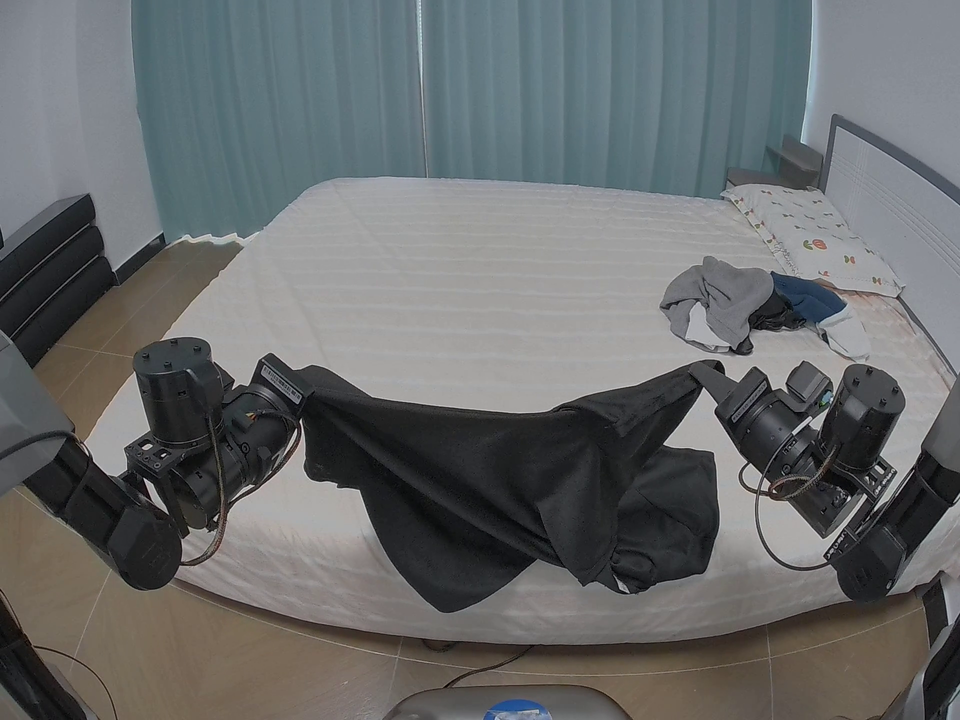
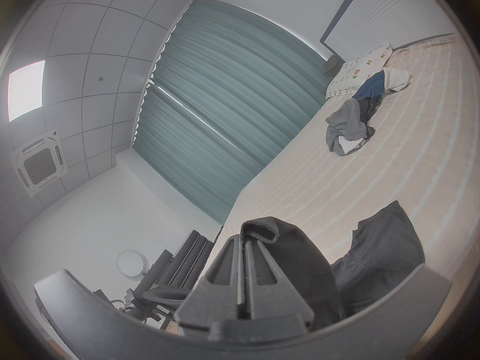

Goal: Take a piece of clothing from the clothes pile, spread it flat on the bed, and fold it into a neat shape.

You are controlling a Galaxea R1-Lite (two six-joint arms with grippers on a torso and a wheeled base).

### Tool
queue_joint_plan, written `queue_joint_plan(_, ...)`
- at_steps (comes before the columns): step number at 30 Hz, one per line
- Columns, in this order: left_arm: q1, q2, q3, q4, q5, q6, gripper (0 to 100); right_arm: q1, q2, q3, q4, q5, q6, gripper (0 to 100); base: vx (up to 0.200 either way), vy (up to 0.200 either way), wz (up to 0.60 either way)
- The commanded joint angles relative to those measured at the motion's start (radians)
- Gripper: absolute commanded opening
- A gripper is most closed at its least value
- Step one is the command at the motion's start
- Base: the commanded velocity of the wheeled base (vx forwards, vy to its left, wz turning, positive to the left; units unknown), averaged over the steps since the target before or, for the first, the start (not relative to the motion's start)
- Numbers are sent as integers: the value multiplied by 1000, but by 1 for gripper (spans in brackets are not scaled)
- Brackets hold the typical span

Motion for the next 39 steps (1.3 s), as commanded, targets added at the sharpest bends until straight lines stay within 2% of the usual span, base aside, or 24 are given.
queue_joint_plan(1,-2,5,2,0,0,0,0,-13,-8,7,-16,2,-11,0,0,0,0)
queue_joint_plan(9,-22,-6,16,14,-1,17,0,-14,-48,44,-15,7,-63,0,0,0,0)
queue_joint_plan(15,-37,-9,32,15,-1,62,0,-8,-79,58,-15,5,-100,0,-200,0,0)
queue_joint_plan(23,-75,-179,30,130,0,71,0,26,-343,72,-4,-4,-175,0,-150,0,0)
queue_joint_plan(27,-77,-258,19,141,2,72,0,27,-495,-34,162,-10,-261,0,0,0,0)
queue_joint_plan(28,-77,-264,16,143,2,71,0,27,-508,-47,180,-10,-264,0,0,0,0)
queue_joint_plan(29,-77,-301,-4,170,2,72,0,27,-585,-109,307,-18,-272,0,0,0,0)
queue_joint_plan(30,-77,-301,-4,170,2,72,0,27,-585,-109,307,-18,-272,0,0,0,0)
queue_joint_plan(31,-75,-342,-54,265,2,72,0,26,-662,-208,490,-24,-275,0,0,0,0)
queue_joint_plan(34,-75,-368,-165,437,0,71,0,14,-714,-364,708,-24,-272,0,0,0,0)
queue_joint_plan(35,-75,-368,-165,437,0,71,0,14,-714,-364,708,-24,-272,0,0,0,0)
queue_joint_plan(37,-74,-357,-252,546,0,68,0,-16,-696,-484,821,-24,-270,0,0,0,0)
queue_joint_plan(39,-69,-334,-287,571,0,66,0,-39,-651,-533,841,-24,-270,0,0,0,0)
